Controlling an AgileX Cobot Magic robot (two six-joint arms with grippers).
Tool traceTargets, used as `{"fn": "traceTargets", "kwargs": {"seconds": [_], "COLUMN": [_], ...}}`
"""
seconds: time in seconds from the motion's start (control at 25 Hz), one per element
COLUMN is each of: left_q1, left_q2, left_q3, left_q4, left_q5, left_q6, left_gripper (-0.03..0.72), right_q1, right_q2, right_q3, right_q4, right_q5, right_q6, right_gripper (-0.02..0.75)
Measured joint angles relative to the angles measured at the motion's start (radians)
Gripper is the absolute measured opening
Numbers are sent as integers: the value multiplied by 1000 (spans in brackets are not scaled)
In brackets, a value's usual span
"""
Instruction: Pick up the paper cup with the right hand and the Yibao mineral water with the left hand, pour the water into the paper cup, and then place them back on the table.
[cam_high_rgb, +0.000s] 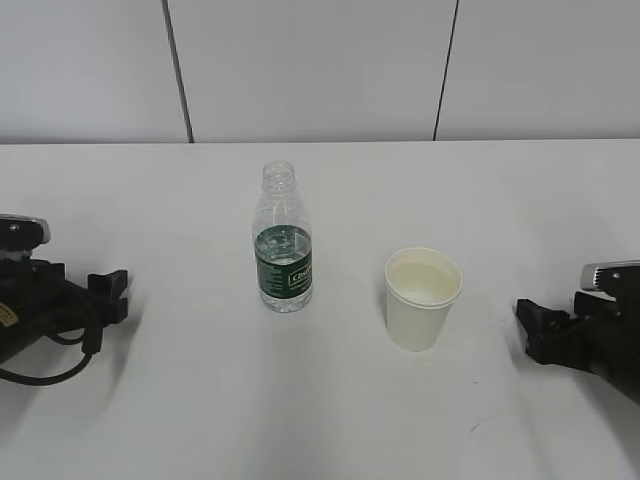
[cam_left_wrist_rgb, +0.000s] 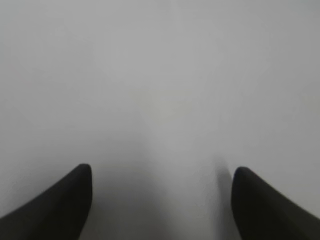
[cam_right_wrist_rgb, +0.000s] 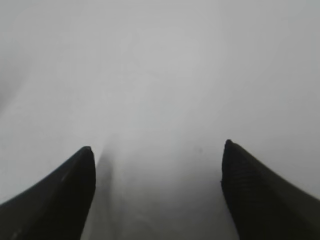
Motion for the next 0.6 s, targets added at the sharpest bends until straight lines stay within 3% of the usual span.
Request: {"fn": "traceTargets", "kwargs": {"seconds": [0.6], "left_q1": [0], "left_q2": [-160], "left_q3": [-60], "left_q4": [-67], "left_q5": [330], "left_q6": [1], "left_gripper": [526], "right_q1": [0], "right_q2": [-28], "right_q3": [-102], "right_q4": [0], "right_q5": [115], "right_q6": [28], "right_gripper": [606]}}
